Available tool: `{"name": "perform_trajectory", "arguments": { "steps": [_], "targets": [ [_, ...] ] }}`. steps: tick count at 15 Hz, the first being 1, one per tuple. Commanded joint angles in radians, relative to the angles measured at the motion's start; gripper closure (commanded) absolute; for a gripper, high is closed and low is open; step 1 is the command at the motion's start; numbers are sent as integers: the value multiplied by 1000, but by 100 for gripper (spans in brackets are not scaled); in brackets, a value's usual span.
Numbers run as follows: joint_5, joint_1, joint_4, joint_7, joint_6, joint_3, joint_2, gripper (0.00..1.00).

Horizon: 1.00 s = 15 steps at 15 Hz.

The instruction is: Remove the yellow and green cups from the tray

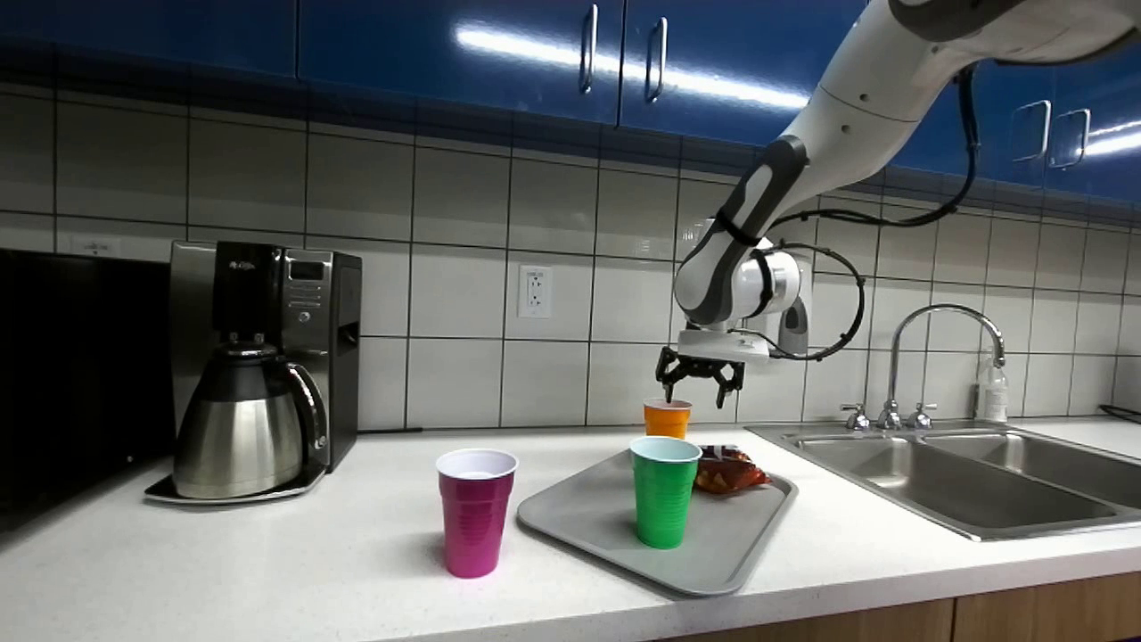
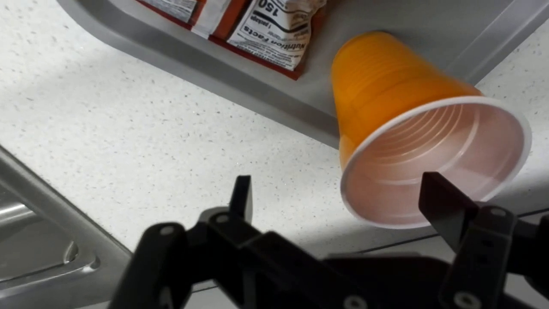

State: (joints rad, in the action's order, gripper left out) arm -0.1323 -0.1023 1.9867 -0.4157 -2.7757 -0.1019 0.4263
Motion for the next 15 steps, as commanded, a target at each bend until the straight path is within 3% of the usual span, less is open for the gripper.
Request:
{"name": "perform_trajectory", "arguments": {
  "steps": [1, 15],
  "targets": [
    [74, 17, -87, 56, 97, 17, 38, 0],
    [93, 15, -160, 56, 267, 12, 70, 0]
  ]
}}
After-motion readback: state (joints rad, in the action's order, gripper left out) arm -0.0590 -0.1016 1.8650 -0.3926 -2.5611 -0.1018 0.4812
